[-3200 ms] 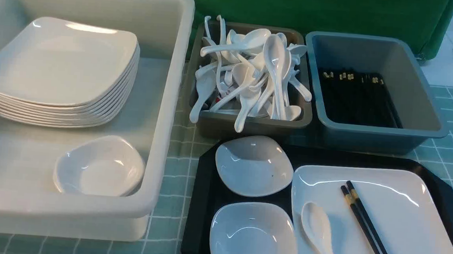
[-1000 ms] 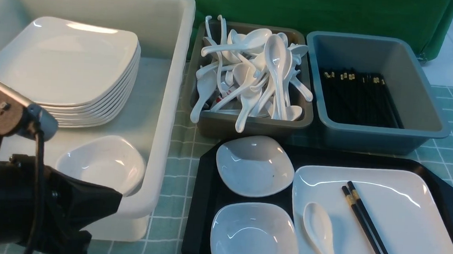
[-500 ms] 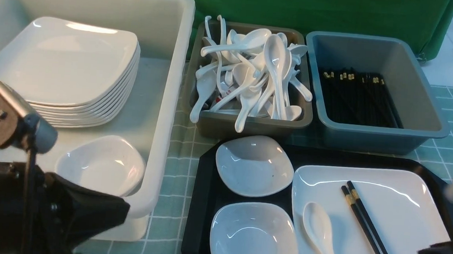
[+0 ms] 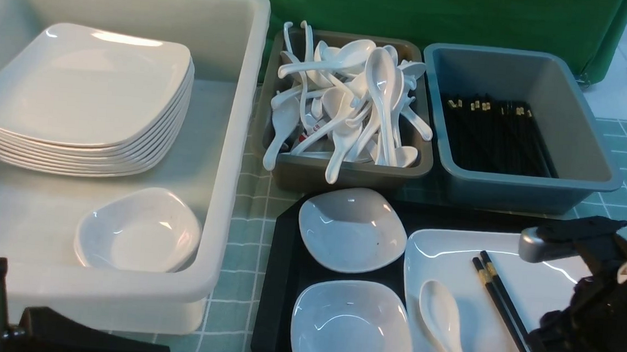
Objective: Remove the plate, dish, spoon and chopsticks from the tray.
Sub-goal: Use the right arm to grab a pair of chopsticks from the plate, then use the right arm to put the chopsticks into the small storage box on the right
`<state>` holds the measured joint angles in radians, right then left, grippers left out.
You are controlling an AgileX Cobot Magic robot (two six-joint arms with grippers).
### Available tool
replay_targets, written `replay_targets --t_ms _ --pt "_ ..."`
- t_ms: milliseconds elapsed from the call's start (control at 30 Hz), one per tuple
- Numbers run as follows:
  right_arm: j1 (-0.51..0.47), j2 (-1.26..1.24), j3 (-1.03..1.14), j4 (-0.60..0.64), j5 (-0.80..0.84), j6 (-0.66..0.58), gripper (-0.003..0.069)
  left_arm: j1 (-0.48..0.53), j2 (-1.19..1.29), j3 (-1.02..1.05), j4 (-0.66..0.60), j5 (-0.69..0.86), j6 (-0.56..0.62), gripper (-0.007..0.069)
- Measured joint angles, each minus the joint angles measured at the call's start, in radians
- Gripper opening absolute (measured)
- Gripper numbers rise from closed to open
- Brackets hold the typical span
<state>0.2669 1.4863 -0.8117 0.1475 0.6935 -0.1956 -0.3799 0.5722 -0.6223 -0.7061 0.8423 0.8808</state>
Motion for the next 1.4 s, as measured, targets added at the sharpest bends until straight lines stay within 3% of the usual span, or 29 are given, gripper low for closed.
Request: replay_targets --t_ms 500,600,833,1033,1200,1400 --pt "0.005 0.162 -0.021 -0.008 -0.089 -0.026 0.0403 0.0 0.0 0.0 0.001 -0.038 0.011 0.0017" --pt "0.006 0.167 -0.023 -0.018 -0.089 -0.038 0.0357 0.0 0.0 0.0 0.001 -0.038 0.011 0.0017" --pt "0.006 0.171 -0.029 -0.036 -0.084 -0.08 0.0129 0.0 0.0 0.0 0.001 -0.038 0.018 0.0017" --pt "0.009 0.117 -0.036 -0.027 -0.013 -0.084 0.0129 0.0 0.0 0.0 0.001 -0.027 0.018 0.0017" --pt "0.047 -0.067 -0.116 -0.022 0.11 -0.087 0.0129 0.0 0.0 0.0 0.001 -0.069 0.018 0.0017" --pt "0.002 -0.078 -0.278 -0.009 -0.016 -0.075 0.0129 0.0 0.0 0.0 -0.007 -0.215 0.018 0.0017"
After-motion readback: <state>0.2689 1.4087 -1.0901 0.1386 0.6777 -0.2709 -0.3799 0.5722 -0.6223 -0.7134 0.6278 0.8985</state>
